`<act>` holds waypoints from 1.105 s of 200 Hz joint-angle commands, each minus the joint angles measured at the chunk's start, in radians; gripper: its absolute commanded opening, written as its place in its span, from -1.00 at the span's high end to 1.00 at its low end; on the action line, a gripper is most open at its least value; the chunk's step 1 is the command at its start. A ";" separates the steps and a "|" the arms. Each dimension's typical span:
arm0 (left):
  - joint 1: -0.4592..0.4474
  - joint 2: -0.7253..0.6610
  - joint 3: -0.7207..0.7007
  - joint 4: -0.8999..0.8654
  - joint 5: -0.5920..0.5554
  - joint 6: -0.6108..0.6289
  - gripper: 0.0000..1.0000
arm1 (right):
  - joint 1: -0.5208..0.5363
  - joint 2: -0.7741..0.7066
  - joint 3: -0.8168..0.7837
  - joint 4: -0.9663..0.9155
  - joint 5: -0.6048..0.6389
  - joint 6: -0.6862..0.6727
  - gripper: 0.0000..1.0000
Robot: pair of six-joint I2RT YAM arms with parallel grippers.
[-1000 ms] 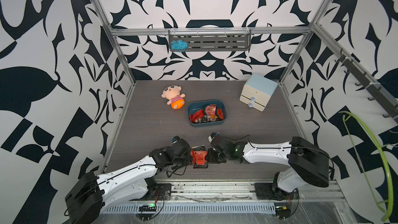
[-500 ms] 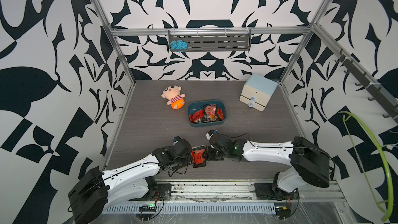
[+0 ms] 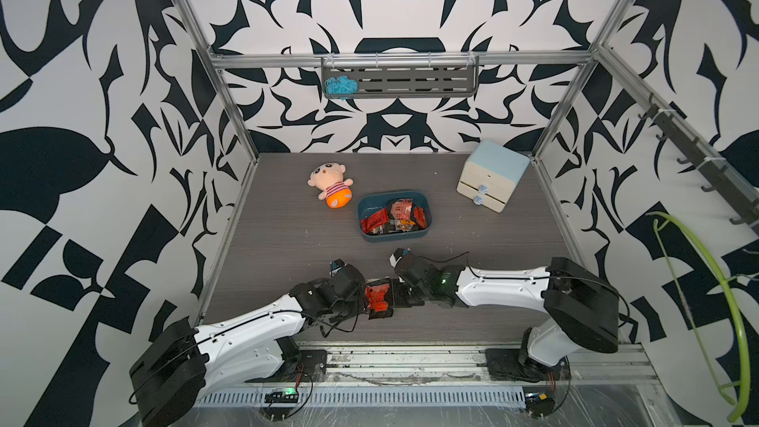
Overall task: Put the tea bags into the storage box
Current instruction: Pick up the tea bag from the center of the board, then place the tea bag in the storage box.
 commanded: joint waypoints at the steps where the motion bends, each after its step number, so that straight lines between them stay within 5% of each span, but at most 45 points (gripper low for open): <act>1: -0.017 0.010 -0.010 0.063 0.005 -0.005 0.11 | -0.003 -0.062 0.034 -0.081 0.061 -0.018 1.00; 73: -0.041 0.130 0.065 0.076 -0.011 0.007 0.12 | -0.136 -0.243 -0.045 -0.258 0.097 -0.072 1.00; 153: -0.046 0.185 0.149 0.080 -0.064 0.019 0.14 | -0.290 -0.618 -0.085 -0.490 0.190 -0.148 1.00; 190: -0.046 0.069 0.162 -0.150 -0.281 -0.079 0.15 | -0.351 -0.703 -0.011 -0.525 0.226 -0.209 1.00; 221: -0.043 -0.156 0.059 -0.222 -0.370 -0.157 0.10 | -0.401 -0.608 0.116 -0.489 0.215 -0.290 1.00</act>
